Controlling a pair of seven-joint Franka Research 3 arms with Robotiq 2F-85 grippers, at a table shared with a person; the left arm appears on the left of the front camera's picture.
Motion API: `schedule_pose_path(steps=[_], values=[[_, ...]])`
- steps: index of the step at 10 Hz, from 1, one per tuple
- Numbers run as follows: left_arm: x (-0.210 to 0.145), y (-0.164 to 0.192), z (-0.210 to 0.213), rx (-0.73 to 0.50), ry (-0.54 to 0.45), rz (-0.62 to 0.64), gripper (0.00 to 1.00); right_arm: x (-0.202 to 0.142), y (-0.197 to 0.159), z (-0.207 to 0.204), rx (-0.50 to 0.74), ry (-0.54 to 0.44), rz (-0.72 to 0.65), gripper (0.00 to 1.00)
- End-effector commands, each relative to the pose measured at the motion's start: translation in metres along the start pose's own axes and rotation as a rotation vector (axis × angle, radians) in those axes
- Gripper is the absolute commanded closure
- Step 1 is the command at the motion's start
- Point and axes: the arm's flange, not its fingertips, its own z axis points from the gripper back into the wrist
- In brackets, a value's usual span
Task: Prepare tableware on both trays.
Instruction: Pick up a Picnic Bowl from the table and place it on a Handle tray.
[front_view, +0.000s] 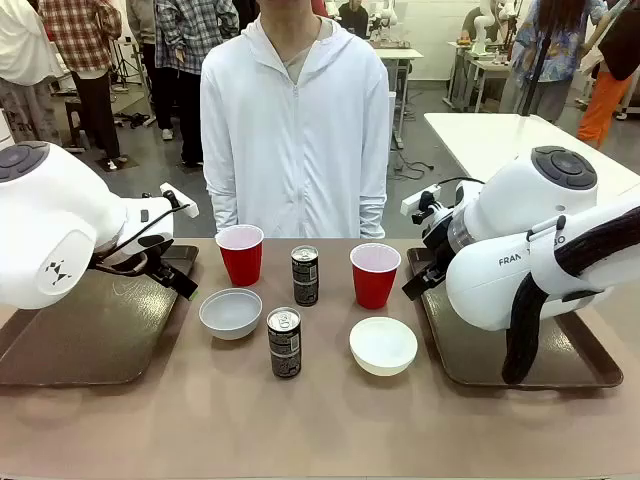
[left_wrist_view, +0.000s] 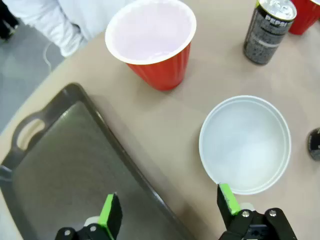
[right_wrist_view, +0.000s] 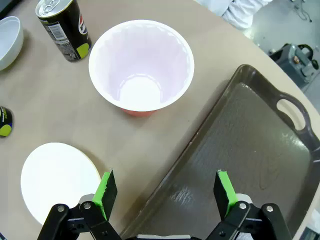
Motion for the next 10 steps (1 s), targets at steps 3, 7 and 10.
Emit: schedule_pose_path(steps=[3, 7, 10], values=[[-0.0001, 0.0002, 0.0000, 0.000, 0.000, 0.000, 0.00, 0.0000, 0.0000, 0.0000, 0.000, 0.000, 0.000, 0.00], [-0.0001, 0.0002, 0.0000, 0.000, 0.000, 0.000, 0.00, 0.0000, 0.0000, 0.0000, 0.000, 0.000, 0.000, 0.00], [-0.0001, 0.0002, 0.0000, 0.000, 0.000, 0.000, 0.00, 0.0000, 0.0000, 0.0000, 0.000, 0.000, 0.000, 0.00]])
